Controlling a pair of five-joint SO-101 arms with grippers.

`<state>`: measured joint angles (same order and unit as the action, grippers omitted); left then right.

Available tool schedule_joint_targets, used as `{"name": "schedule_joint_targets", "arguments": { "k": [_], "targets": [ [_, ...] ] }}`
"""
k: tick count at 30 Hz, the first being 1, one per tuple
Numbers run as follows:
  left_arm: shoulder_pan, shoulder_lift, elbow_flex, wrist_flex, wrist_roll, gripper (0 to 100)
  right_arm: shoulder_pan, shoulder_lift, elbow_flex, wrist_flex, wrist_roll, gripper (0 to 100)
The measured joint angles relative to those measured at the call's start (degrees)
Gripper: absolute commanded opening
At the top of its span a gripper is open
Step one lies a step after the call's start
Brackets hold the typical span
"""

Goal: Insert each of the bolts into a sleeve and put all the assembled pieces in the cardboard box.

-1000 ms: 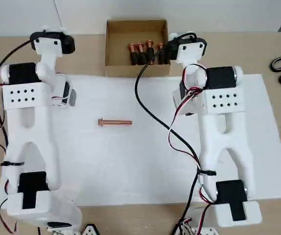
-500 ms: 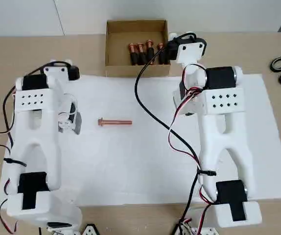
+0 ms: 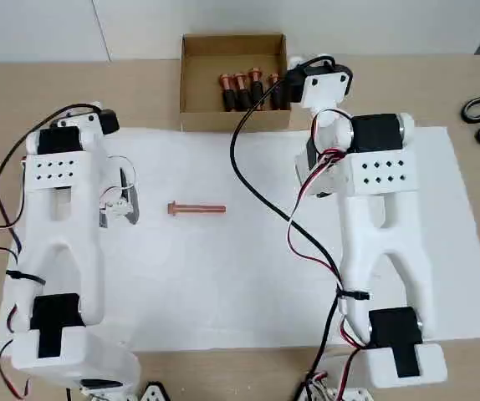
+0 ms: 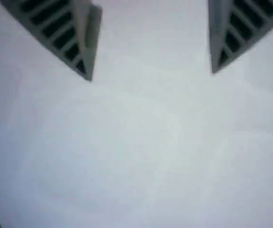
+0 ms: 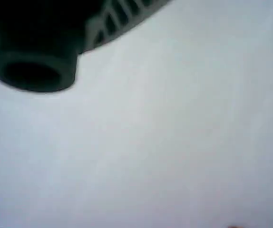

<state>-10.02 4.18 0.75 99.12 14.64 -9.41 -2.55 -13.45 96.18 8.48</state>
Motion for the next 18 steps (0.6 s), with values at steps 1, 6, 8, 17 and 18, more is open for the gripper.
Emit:
{"name": "schedule_joint_targets", "arguments": {
  "k": [1,6,8,17,18],
  "targets": [
    [0.0,0.0,0.0,0.0,1.67,16,0.0,0.0,0.0,0.0,0.0,0.5],
    [0.0,0.0,0.0,0.0,3.87,16,0.0,0.0,0.0,0.0,0.0,0.5],
    [0.0,0.0,0.0,0.0,4.04,16,0.0,0.0,0.0,0.0,0.0,0.5],
    [5.1,-2.55,0.0,0.0,9.23,16,0.0,0.0,0.0,0.0,0.0,0.5],
    [6.59,-3.78,0.0,0.0,10.37,16,0.0,0.0,0.0,0.0,0.0,0.5]
  ]
}}
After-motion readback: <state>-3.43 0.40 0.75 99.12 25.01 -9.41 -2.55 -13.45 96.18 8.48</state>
